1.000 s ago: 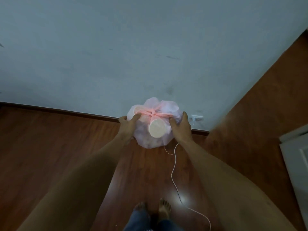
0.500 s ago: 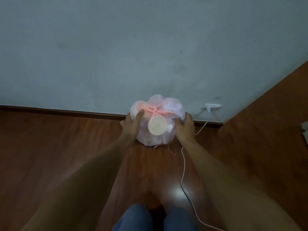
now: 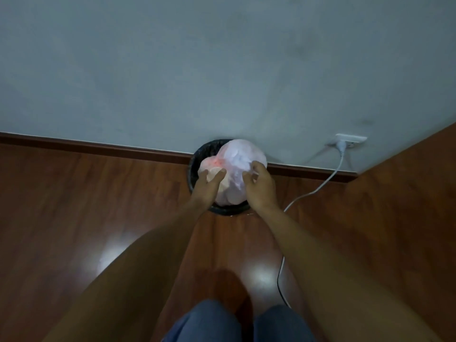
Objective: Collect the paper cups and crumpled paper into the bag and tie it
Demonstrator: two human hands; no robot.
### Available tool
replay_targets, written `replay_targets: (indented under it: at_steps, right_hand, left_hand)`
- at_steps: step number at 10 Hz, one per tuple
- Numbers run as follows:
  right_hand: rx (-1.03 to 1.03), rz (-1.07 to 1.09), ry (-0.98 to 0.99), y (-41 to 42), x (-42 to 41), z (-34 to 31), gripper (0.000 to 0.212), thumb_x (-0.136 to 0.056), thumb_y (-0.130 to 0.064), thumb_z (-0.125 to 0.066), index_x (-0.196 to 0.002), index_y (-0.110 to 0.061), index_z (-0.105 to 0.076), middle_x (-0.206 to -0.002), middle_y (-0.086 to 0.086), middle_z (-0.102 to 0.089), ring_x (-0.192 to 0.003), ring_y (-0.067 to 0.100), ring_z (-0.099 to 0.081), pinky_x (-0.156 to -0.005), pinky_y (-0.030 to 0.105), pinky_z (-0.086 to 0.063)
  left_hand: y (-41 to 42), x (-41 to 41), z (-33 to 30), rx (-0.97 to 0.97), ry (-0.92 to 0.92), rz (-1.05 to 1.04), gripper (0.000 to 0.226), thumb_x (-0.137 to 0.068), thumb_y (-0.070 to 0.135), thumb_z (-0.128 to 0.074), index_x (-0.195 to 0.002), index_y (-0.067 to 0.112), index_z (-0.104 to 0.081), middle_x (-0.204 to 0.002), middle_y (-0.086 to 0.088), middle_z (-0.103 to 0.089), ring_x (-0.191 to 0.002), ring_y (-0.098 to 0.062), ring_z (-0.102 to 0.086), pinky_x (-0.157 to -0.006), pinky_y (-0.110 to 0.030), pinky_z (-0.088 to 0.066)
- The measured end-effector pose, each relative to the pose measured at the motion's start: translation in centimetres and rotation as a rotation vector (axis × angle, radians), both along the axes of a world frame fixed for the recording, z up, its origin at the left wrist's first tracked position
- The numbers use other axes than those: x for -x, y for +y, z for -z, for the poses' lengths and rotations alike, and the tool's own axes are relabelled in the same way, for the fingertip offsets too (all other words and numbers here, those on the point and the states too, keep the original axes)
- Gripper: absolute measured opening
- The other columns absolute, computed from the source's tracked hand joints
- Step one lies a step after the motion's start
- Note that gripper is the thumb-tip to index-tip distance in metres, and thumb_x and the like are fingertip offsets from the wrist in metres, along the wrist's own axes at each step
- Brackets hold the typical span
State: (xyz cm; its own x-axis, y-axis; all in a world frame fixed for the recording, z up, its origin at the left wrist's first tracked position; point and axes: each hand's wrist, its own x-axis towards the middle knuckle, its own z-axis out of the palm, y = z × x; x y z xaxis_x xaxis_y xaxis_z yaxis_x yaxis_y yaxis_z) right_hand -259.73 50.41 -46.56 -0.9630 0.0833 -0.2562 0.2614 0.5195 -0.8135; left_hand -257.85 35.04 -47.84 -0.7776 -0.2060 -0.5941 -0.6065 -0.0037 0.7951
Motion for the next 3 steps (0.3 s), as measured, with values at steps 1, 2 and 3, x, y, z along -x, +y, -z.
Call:
replay_targets:
  at_steps: [1,2,3]
  right_hand:
    - [-0.008,-0.014,-0.038,0.0,-0.6,0.2,0.045,-0.101,-0.026,-0.057,-0.144,-0.014,-0.054,-0.140,0.008,-0.061,-0.125,0.025,-0.059,-0.106,0.033,-0.045]
    - [-0.010,-0.043,-0.052,0.6,-1.7,-1.6,0.041,-0.101,-0.023,-0.055,-0.141,-0.014,-0.056,-0.139,0.008,-0.061,-0.123,0.024,-0.060,-0.102,0.032,-0.047]
    - [-0.033,-0.015,-0.050,1.4,-2.1,-4.9,0.036,-0.101,-0.020,-0.055,-0.136,-0.012,-0.059,-0.131,0.009,-0.066,-0.113,0.021,-0.063,-0.089,0.024,-0.044]
  left_hand:
    - [-0.9,-0.7,1.7,0.100,0.017,0.056,0.093,-0.079,0.068,-0.065,-0.152,0.015,-0.043,-0.152,-0.006,-0.050,-0.134,-0.026,-0.053,-0.111,-0.048,-0.045]
    - [-1.4,-1.7,-1.2,0.192,0.018,0.096,0.045,-0.083,0.056,-0.070,-0.110,0.020,-0.067,-0.117,-0.004,-0.069,-0.111,-0.023,-0.065,-0.100,-0.047,-0.054]
    - [-1.7,-1.8,-5.4,0.252,0.063,0.057,0.013,-0.094,0.032,-0.069,-0.098,0.020,-0.067,-0.097,0.003,-0.062,-0.104,-0.024,-0.064,-0.100,-0.046,-0.053]
